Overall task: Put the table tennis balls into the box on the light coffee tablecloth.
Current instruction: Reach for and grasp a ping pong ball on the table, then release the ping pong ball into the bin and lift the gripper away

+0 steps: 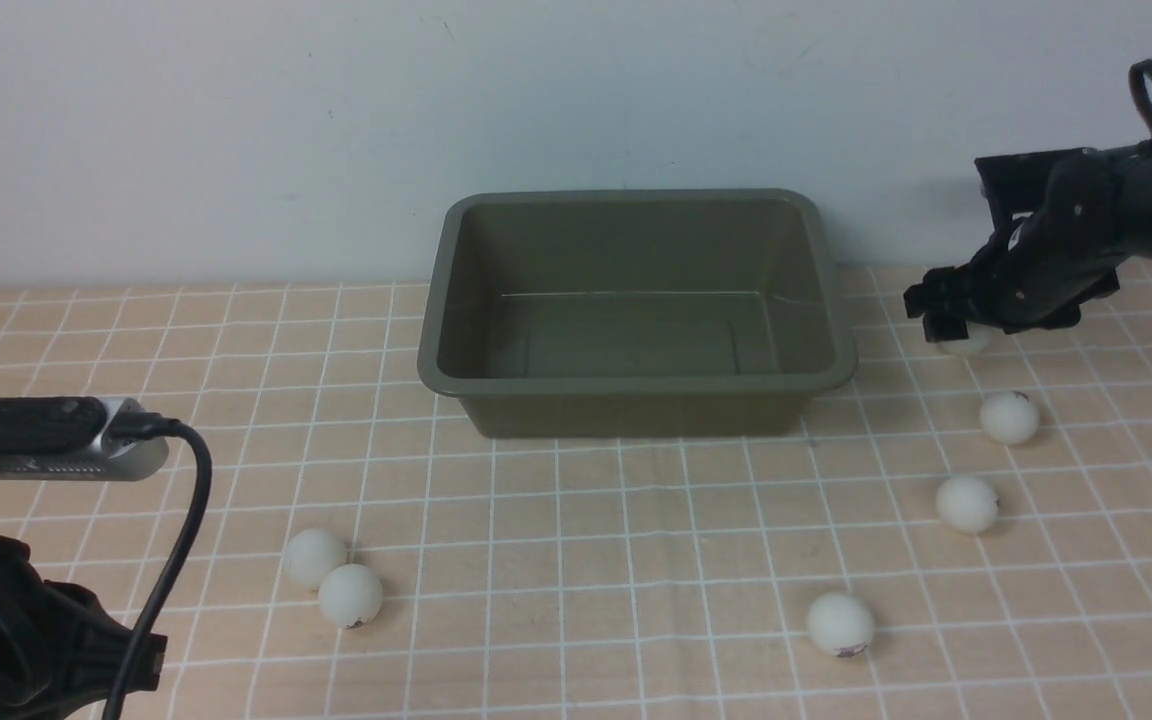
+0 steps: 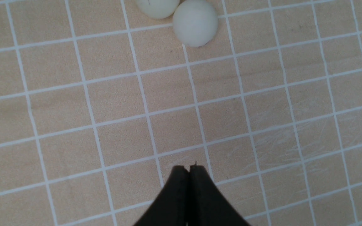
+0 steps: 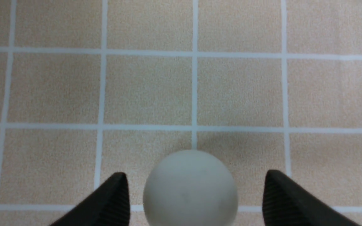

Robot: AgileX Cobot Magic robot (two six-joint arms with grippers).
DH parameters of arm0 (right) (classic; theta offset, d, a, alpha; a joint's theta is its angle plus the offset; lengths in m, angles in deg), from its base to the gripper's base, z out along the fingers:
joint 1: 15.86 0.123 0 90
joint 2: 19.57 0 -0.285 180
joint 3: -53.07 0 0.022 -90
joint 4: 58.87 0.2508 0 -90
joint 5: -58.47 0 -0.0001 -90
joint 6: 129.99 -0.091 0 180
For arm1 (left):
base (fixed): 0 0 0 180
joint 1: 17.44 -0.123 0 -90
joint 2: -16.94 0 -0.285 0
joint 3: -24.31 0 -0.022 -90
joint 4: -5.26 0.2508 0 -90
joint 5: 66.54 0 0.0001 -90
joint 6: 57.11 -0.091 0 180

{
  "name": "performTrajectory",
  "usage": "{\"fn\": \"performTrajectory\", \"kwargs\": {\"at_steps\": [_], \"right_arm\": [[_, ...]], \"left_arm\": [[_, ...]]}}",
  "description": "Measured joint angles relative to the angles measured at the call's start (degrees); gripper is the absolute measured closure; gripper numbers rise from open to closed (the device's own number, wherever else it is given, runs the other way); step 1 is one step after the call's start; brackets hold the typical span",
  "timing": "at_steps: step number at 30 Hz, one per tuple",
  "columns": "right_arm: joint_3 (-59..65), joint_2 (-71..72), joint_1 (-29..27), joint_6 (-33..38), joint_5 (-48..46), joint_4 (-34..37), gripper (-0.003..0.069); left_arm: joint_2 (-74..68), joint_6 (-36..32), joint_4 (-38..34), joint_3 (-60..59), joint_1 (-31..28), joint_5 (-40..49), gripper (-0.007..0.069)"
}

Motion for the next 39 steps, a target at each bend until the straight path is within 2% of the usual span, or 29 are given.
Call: {"fn": "performTrajectory", "kwargs": {"at_steps": [1,4,19,22,24,28,29,31,34,39], "right_arm": [[0.0,-0.3,0.0,0.0,0.2,0.0,0.0216],[0.0,-0.5,0.0,0.0,0.4,0.0,0.0294],[0.0,3.7,0.0,0.0,-2.5,1.6,0.0299],[0.0,5.9,0.0,0.4,-3.6,5.0,0.0299],[0.0,8.0,0.2,2.4,-4.9,9.8,0.0299],[-0.1,10.2,2.1,12.0,-7.1,21.8,0.0299],[0.0,10.3,2.3,12.6,-7.2,22.4,0.0299],[-0.1,10.6,5.2,19.5,-8.5,29.1,0.0299],[-0.1,10.6,8.7,24.2,-9.0,33.4,0.0299],[-0.1,10.5,13.7,25.6,-7.5,34.3,0.0299]], "left_arm": [[0.0,0.0,0.0,0.0,0.0,0.0,0.0693],[0.0,0.0,0.0,0.0,0.0,0.0,0.0693],[0.0,0.0,0.0,0.0,0.0,0.0,0.0693],[0.0,0.0,0.0,0.0,0.0,0.0,0.0693],[0.0,0.0,0.0,0.0,0.0,0.0,0.0693],[0.0,0.0,0.0,0.0,0.0,-0.1,0.0693],[0.0,0.0,0.0,0.0,0.0,-0.1,0.0693],[0.0,0.0,0.0,0.0,0.0,-0.4,0.0693],[0.0,0.0,0.0,0.0,0.0,-0.4,0.0693],[0.0,0.0,0.0,0.0,0.0,-0.5,0.0693]]}}
